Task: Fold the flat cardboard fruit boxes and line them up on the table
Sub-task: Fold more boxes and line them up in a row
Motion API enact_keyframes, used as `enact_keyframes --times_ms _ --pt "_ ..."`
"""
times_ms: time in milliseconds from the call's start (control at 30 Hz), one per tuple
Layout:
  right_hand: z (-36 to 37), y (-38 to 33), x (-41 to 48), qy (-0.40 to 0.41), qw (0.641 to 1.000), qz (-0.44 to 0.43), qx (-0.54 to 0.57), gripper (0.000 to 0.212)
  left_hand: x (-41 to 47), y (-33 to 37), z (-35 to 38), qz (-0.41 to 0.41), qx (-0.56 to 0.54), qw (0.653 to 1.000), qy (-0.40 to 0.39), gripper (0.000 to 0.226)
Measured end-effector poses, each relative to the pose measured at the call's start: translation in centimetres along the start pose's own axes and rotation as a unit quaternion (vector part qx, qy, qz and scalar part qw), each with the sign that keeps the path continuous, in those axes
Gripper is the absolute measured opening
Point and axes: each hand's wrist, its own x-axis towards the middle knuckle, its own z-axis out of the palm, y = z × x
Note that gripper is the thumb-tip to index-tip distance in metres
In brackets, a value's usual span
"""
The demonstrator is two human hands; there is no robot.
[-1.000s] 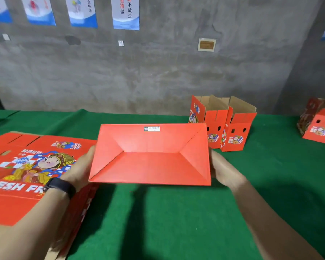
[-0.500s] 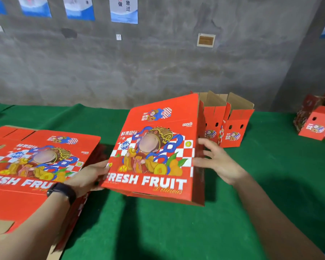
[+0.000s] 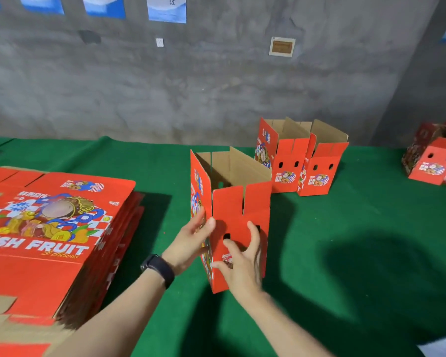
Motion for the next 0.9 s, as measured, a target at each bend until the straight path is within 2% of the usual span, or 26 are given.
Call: enact_keyframes --times_ms 33,167,233,333,600,733,900 --pt "0.4 -0.1 -0.6 0.000 1.000 0.004 -0.011 0.046 0.0 -0.5 0.3 0.005 0.009 1.000 0.003 0.092" --pt "1.4 0.6 -3.0 0.017 0.999 -0.007 -0.041 0.048 -0.4 -1.9 0.8 0.030 0.068 0.995 0.071 0.064" --pt "1.6 1.3 -3.9 -0.008 0.999 -0.002 -0.038 0.052 -0.4 -2.5 0.5 0.031 0.086 0.992 0.091 0.062" --pt "1.8 2.3 -5.0 -0.052 0.996 -0.018 -0.065 0.069 -0.5 -3.1 0.0 0.043 0.112 0.989 0.092 0.047" --pt "2.4 2.6 -4.7 -0.094 0.981 -0.019 -0.169 0.091 0.3 -3.7 -0.8 0.051 0.111 0.992 0.040 0.045" --pt "3.2 2.3 -2.9 -0.095 0.975 0.010 -0.200 0.093 2.4 -3.4 -0.5 0.063 0.121 0.987 0.090 0.036" --pt "4.1 3.4 0.0 -0.103 0.975 0.034 -0.193 0.094 5.8 -3.7 0.5 0.078 0.236 0.962 0.112 0.047"
